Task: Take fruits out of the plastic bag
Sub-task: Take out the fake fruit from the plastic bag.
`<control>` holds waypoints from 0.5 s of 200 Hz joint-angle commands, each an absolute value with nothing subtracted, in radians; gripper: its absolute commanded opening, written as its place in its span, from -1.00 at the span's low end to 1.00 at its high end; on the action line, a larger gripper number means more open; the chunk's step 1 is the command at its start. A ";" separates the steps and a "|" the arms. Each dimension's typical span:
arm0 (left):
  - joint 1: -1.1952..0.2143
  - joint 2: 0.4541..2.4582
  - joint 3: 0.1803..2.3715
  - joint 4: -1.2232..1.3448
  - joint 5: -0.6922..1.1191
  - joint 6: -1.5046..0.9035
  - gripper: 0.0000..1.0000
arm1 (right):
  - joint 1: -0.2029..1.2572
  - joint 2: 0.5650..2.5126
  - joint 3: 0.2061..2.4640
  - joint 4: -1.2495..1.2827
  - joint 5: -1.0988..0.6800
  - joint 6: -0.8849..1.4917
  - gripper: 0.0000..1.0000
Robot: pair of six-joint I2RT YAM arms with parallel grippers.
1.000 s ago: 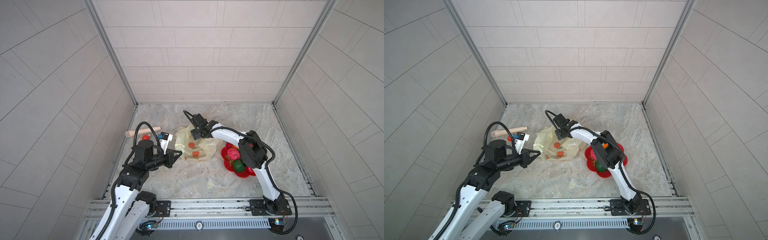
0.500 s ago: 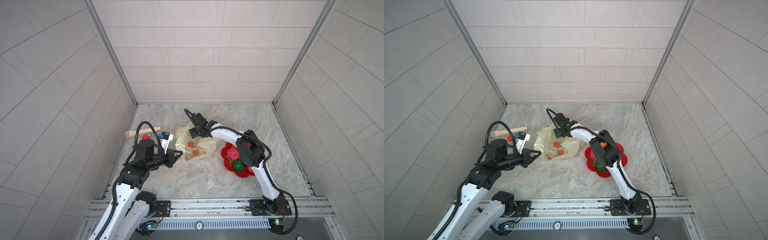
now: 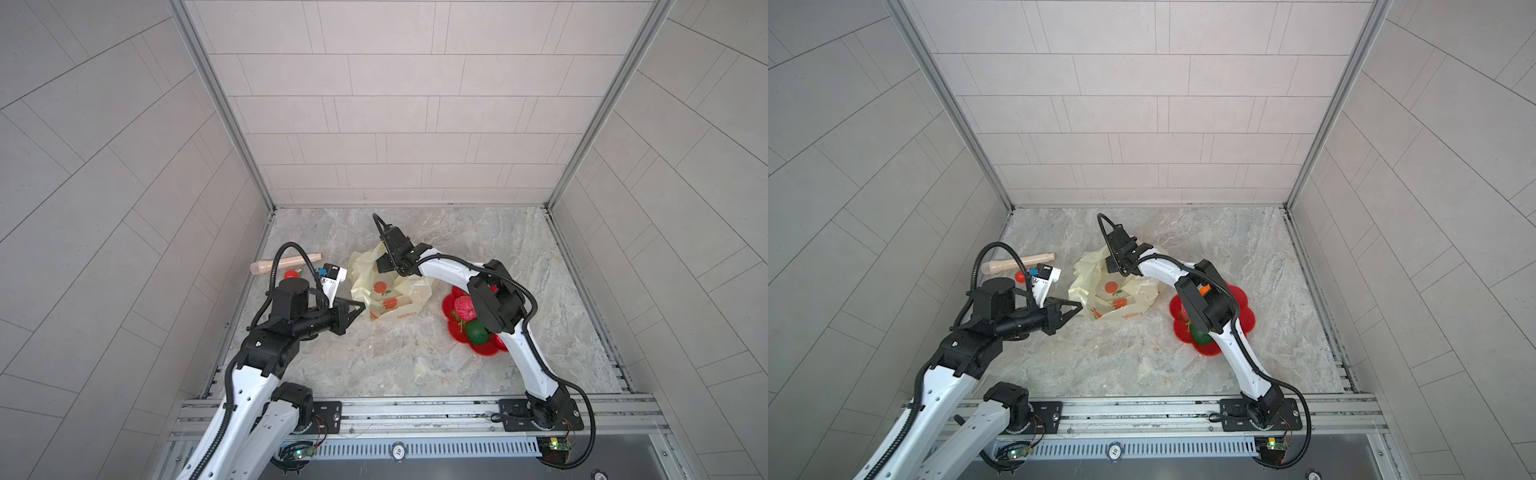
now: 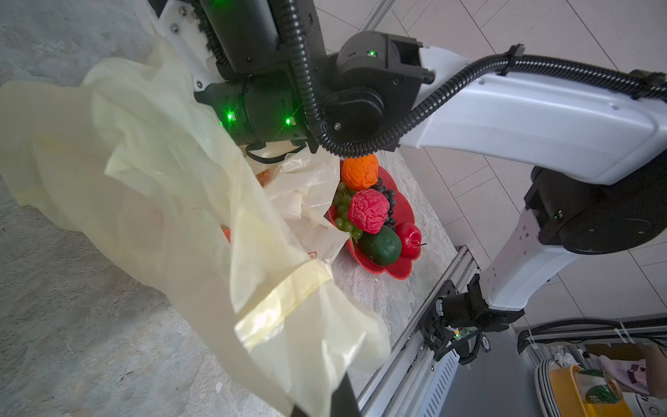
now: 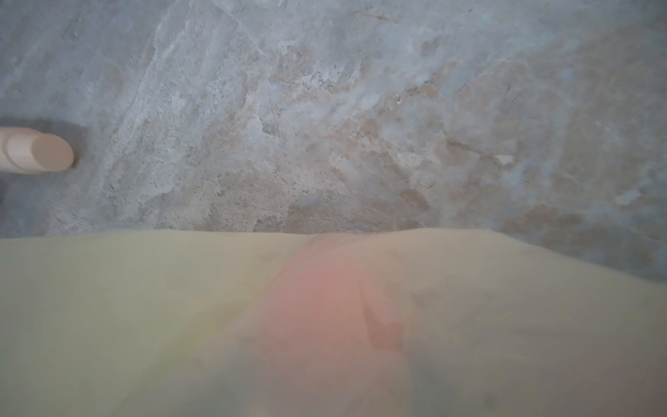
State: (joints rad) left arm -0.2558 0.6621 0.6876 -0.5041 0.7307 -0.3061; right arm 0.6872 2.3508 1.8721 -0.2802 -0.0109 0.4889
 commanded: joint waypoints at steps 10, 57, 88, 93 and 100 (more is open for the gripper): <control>-0.259 0.653 0.686 -0.486 0.735 -0.298 -0.91 | 0.689 2.378 1.915 -0.317 0.035 0.502 0.25; -0.260 0.651 0.686 -0.490 0.729 -0.294 -0.91 | 0.691 2.358 1.921 -0.333 0.036 0.478 -0.01; -0.258 0.653 0.687 -0.493 0.727 -0.291 -0.91 | 0.702 2.305 1.894 -0.331 0.036 0.450 -0.11; -0.259 0.653 0.687 -0.494 0.725 -0.290 -0.91 | 0.704 2.297 1.889 -0.332 0.033 0.445 -0.12; -0.259 0.651 0.687 -0.497 0.719 -0.290 -0.92 | 0.707 2.287 1.885 -0.334 0.028 0.440 -0.12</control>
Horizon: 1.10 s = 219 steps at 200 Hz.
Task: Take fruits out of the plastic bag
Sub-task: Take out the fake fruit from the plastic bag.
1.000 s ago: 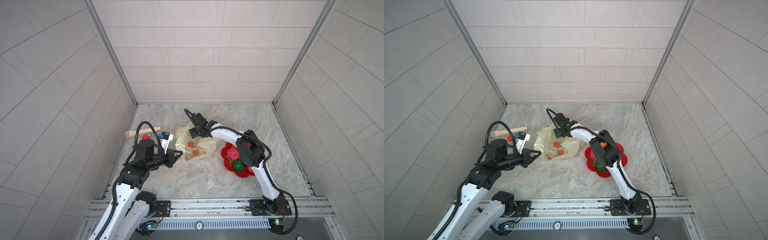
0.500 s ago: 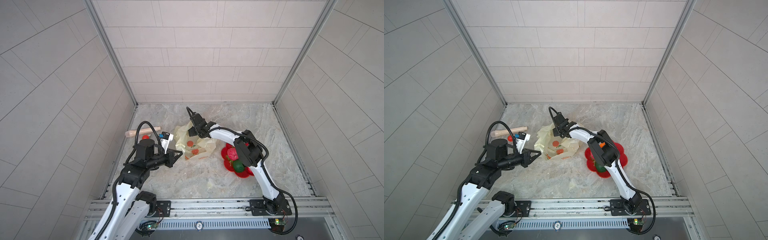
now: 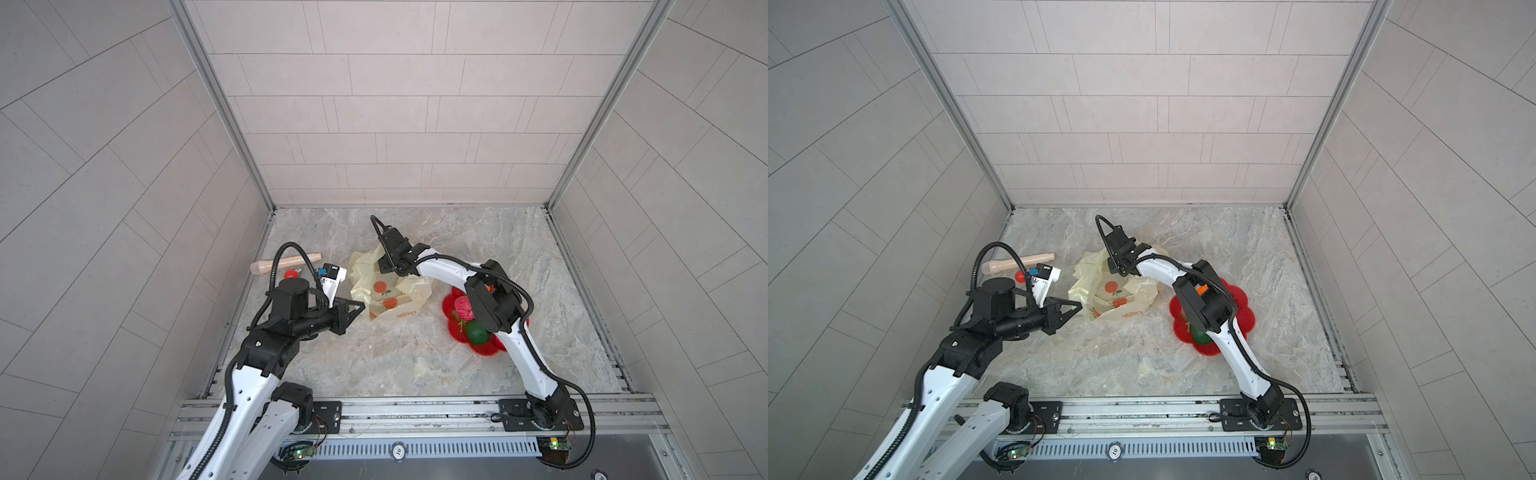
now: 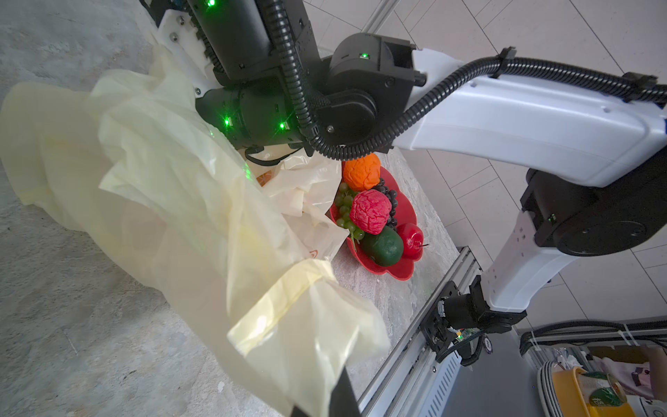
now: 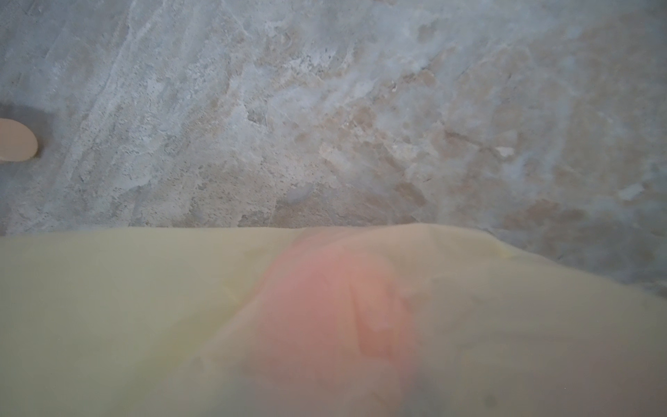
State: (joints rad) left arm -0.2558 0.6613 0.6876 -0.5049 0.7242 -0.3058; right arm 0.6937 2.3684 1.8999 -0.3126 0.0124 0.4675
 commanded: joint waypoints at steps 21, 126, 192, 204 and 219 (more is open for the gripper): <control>-0.259 0.647 0.689 -0.503 0.705 -0.285 -0.92 | 0.717 2.250 1.862 -0.347 -0.001 0.428 -0.13; -0.258 0.599 0.696 -0.540 0.595 -0.268 -0.92 | 0.780 1.930 1.597 -0.381 -0.199 0.420 -0.13; -0.259 0.603 0.698 -0.551 0.558 -0.268 -0.91 | 0.796 1.739 1.417 -0.300 -0.308 0.416 -0.13; -0.259 0.613 0.699 -0.554 0.557 -0.267 -0.91 | 0.797 1.722 1.413 -0.307 -0.321 0.413 -0.13; -0.259 0.617 0.701 -0.558 0.555 -0.266 -0.91 | 0.797 1.699 1.412 -0.318 -0.337 0.417 -0.14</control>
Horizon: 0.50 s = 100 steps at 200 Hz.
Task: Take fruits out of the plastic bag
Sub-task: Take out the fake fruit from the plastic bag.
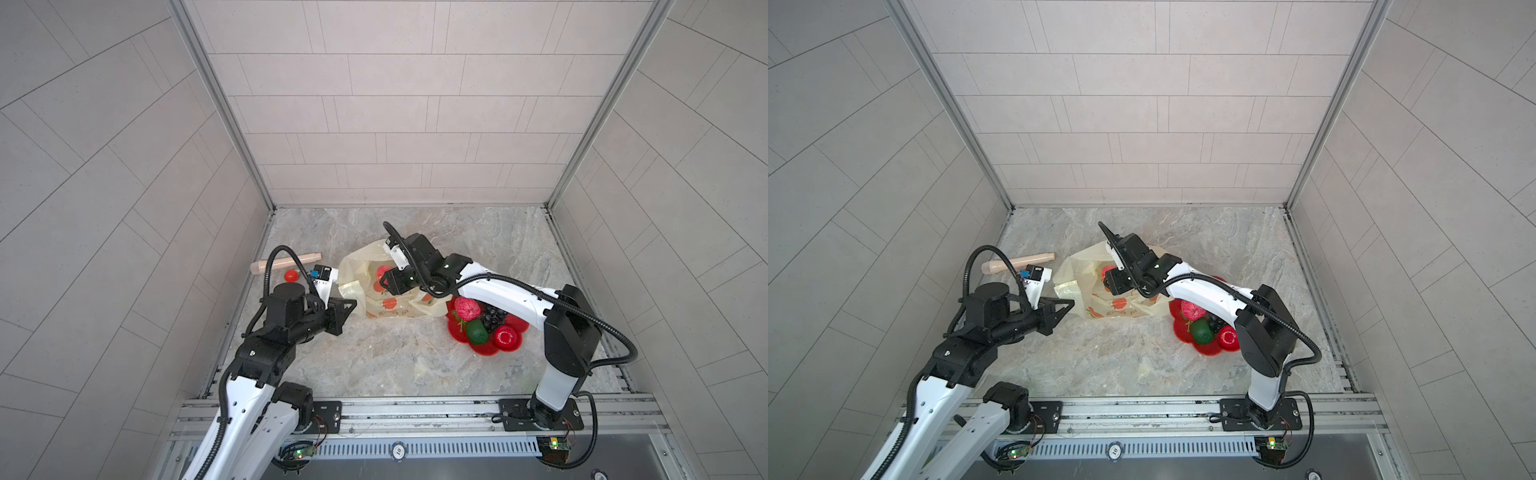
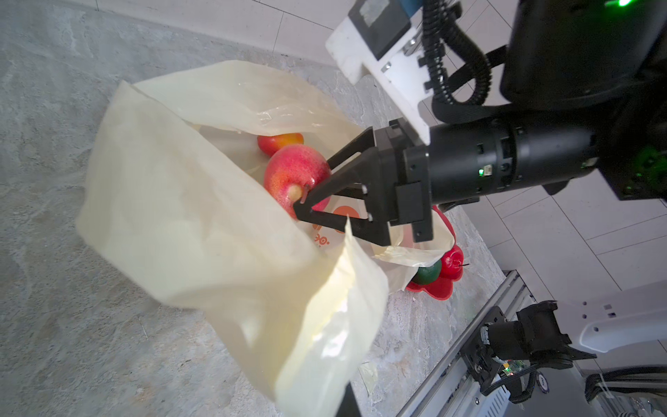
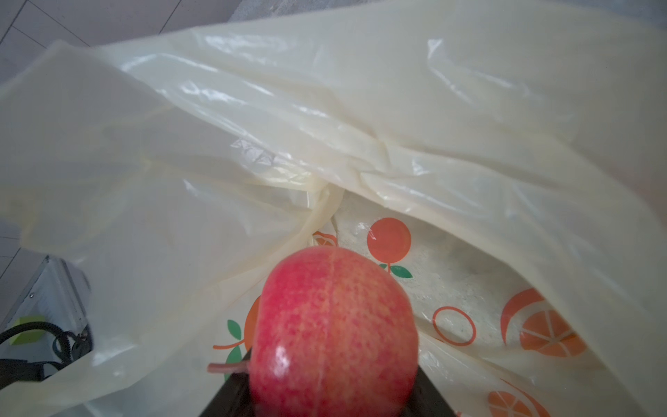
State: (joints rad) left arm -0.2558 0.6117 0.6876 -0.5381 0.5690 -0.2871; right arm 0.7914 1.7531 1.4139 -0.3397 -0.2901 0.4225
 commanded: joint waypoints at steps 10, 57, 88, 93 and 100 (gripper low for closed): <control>-0.259 0.617 0.701 -0.558 0.555 -0.266 -0.91 | 0.797 1.678 1.400 -0.303 -0.361 0.426 -0.14; -0.260 0.602 0.699 -0.561 0.545 -0.266 -0.91 | 0.798 1.620 1.391 -0.313 -0.380 0.429 -0.14; -0.260 0.601 0.698 -0.558 0.543 -0.267 -0.92 | 0.798 1.577 1.403 -0.343 -0.379 0.403 -0.15; -0.260 0.606 0.698 -0.558 0.543 -0.267 -0.91 | 0.798 1.566 1.400 -0.336 -0.387 0.405 -0.15; -0.260 0.610 0.699 -0.558 0.543 -0.266 -0.91 | 0.798 1.553 1.394 -0.328 -0.399 0.409 -0.15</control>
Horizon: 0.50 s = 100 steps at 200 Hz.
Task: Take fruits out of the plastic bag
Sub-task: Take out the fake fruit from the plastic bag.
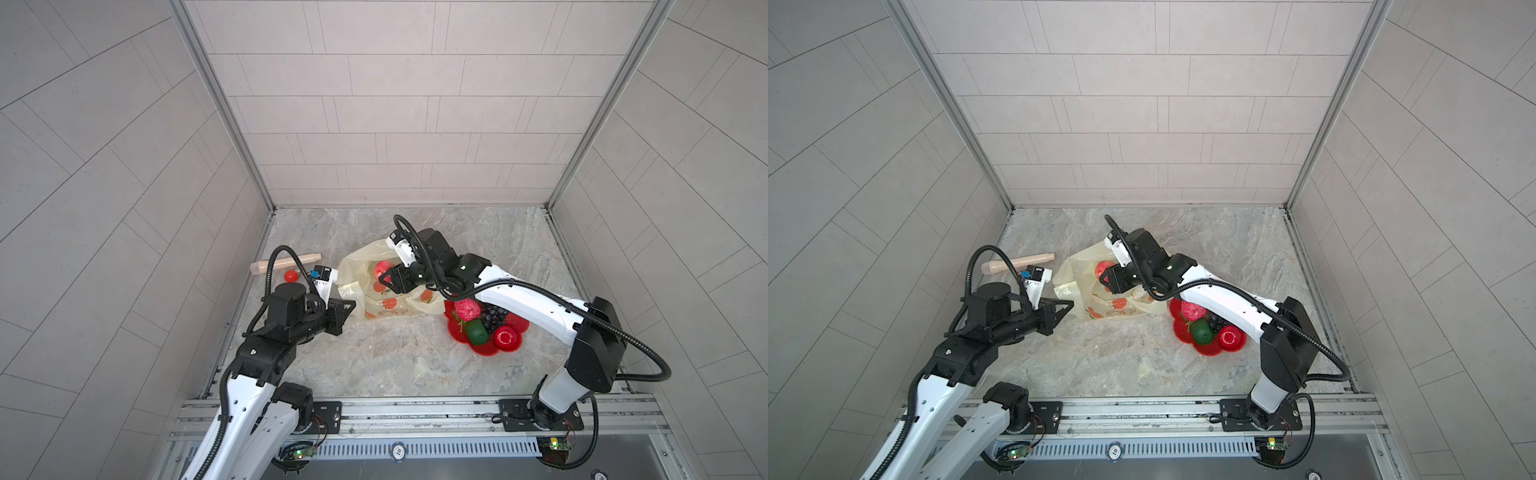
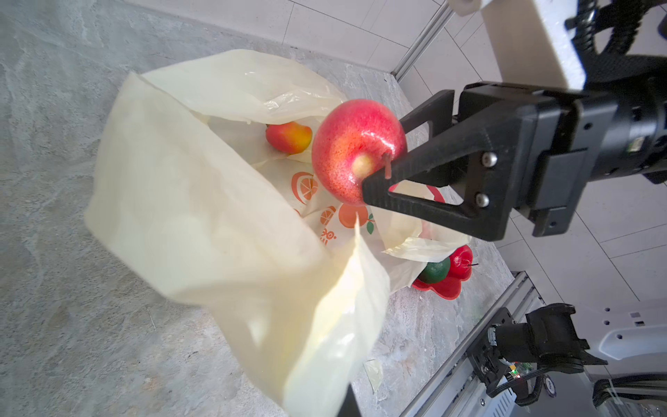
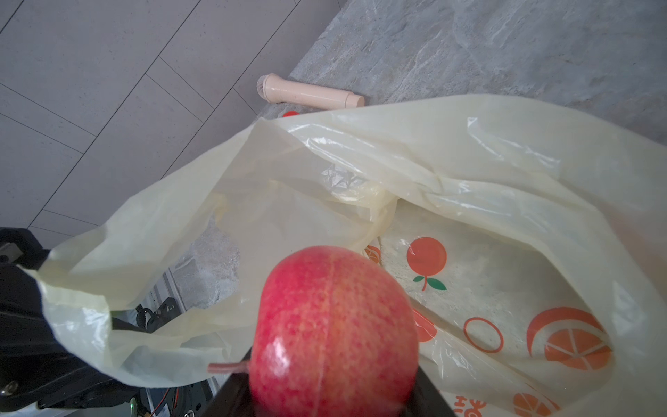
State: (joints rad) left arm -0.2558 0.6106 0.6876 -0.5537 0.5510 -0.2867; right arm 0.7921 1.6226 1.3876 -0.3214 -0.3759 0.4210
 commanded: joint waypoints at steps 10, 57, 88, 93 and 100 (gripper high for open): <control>-0.261 0.616 0.699 -0.559 0.544 -0.267 -0.92 | 0.798 1.537 1.389 -0.325 -0.410 0.415 -0.14; -0.262 0.620 0.699 -0.560 0.545 -0.268 -0.92 | 0.798 1.462 1.358 -0.361 -0.368 0.394 -0.15; -0.261 0.629 0.701 -0.560 0.546 -0.268 -0.92 | 0.791 1.395 1.344 -0.471 -0.200 0.344 -0.18; -0.263 0.629 0.701 -0.560 0.545 -0.268 -0.92 | 0.787 1.381 1.336 -0.478 -0.183 0.340 -0.17; -0.262 0.626 0.701 -0.559 0.546 -0.268 -0.92 | 0.780 1.358 1.315 -0.488 -0.157 0.336 -0.17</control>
